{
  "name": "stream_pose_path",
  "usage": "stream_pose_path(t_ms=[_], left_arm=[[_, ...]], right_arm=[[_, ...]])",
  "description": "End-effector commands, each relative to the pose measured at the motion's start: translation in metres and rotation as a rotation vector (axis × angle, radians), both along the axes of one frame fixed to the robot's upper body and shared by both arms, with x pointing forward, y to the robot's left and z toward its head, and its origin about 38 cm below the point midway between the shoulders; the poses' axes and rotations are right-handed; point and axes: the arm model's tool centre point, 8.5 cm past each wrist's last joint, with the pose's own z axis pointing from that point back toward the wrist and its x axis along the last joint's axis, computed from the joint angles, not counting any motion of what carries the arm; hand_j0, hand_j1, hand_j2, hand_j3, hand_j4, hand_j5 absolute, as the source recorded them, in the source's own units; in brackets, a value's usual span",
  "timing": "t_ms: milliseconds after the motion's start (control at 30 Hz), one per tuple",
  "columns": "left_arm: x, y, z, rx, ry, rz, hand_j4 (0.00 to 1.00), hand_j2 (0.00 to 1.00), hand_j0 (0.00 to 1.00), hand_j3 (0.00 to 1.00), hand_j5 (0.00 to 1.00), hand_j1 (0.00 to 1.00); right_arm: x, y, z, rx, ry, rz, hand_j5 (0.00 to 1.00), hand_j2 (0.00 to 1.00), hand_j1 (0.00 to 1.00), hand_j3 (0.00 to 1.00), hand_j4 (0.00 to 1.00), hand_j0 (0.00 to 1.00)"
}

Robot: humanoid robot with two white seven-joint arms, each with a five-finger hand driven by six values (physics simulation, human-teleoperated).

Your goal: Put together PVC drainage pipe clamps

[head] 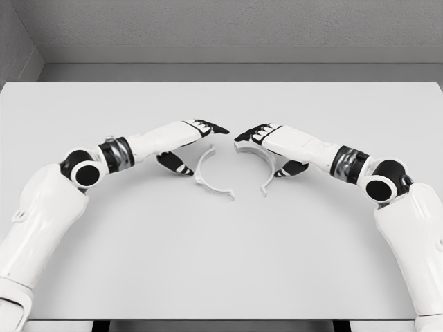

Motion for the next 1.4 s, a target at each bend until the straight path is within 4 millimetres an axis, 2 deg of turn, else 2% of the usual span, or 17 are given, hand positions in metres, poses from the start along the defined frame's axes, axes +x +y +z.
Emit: stream_pose_path(t_ms=[0,67,200,300,367,433,500,533,667,800,933,1033,1067,1233,1300,1367], left_arm=[[0.0,-0.004,0.001,-0.015,0.001,-0.003,1.0,1.0,1.0,1.0,1.0,1.0],[0.0,-0.004,0.002,-0.015,0.0,-0.003,1.0,1.0,1.0,1.0,1.0,1.0],[-0.001,-0.014,0.0,-0.015,0.003,-0.021,1.0,1.0,1.0,1.0,1.0,1.0],[-0.001,-0.015,0.0,-0.004,-0.002,-0.025,1.0,1.0,1.0,1.0,1.0,1.0],[-0.002,-0.016,0.0,-0.005,-0.001,-0.027,1.0,1.0,1.0,1.0,1.0,1.0],[-0.001,-0.017,0.001,-0.006,-0.003,-0.028,1.0,1.0,1.0,1.0,1.0,1.0],[-0.001,-0.015,0.0,-0.003,0.0,-0.024,1.0,1.0,1.0,1.0,1.0,1.0],[0.0,-0.013,0.0,-0.002,0.0,-0.019,1.0,1.0,1.0,1.0,1.0,1.0],[0.003,-0.005,0.003,-0.003,-0.004,-0.003,1.0,1.0,1.0,1.0,1.0,1.0],[0.017,0.001,0.01,0.015,-0.005,0.019,1.0,1.0,1.0,1.0,1.0,1.0],[0.022,0.004,0.008,0.022,0.008,0.032,1.0,1.0,1.0,1.0,1.0,1.0],[0.026,0.005,0.009,0.025,0.011,0.039,1.0,1.0,1.0,1.0,1.0,1.0],[0.028,0.005,0.009,0.025,0.016,0.044,1.0,1.0,1.0,1.0,1.0,1.0],[0.032,-0.002,0.011,0.016,0.019,0.041,1.0,1.0,1.0,1.0,1.0,1.0],[0.034,-0.002,0.01,0.016,0.024,0.045,1.0,1.0,1.0,1.0,1.0,1.0],[0.036,-0.007,0.012,0.01,0.025,0.042,1.0,1.0,1.0,1.0,1.0,1.0]], right_arm=[[0.001,-0.006,0.001,0.004,0.001,-0.012,0.98,0.98,0.98,0.98,0.98,0.98],[0.001,-0.007,0.003,0.02,0.0,-0.014,0.98,0.98,0.98,0.98,0.98,0.98],[0.003,-0.034,0.014,0.005,-0.018,-0.052,0.99,0.99,0.99,0.99,0.99,0.99],[0.007,-0.078,0.038,-0.007,-0.062,-0.124,0.99,0.99,0.99,0.99,0.99,0.99],[0.001,-0.088,0.066,-0.057,-0.142,-0.11,0.97,0.97,0.97,0.97,0.97,0.97],[-0.001,-0.096,0.076,-0.079,-0.167,-0.118,0.92,0.92,0.92,0.92,0.92,0.92],[-0.014,-0.098,0.093,-0.144,-0.224,-0.088,0.9,0.9,0.9,0.9,0.9,0.9],[-0.02,-0.101,0.093,-0.169,-0.225,-0.082,0.87,0.87,0.87,0.87,0.87,0.87],[-0.038,-0.098,0.091,-0.238,-0.243,-0.045,0.87,0.87,0.87,0.87,0.87,0.87],[-0.057,-0.096,0.092,-0.287,-0.257,-0.002,0.87,0.87,0.87,0.87,0.87,0.87],[-0.062,-0.092,0.074,-0.316,-0.227,0.006,0.85,0.85,0.85,0.85,0.85,0.85],[-0.062,-0.079,0.061,-0.354,-0.208,0.044,0.83,0.83,0.83,0.83,0.83,0.83],[-0.055,-0.072,0.072,-0.37,-0.241,0.062,0.83,0.83,0.83,0.83,0.83,0.83],[-0.022,-0.045,0.081,-0.459,-0.245,0.157,0.85,0.85,0.85,0.85,0.85,0.85],[-0.009,-0.037,0.074,-0.513,-0.212,0.197,0.85,0.85,0.85,0.85,0.85,0.85],[-0.005,-0.023,0.073,-0.56,-0.209,0.252,0.87,0.87,0.87,0.87,0.87,0.87]])
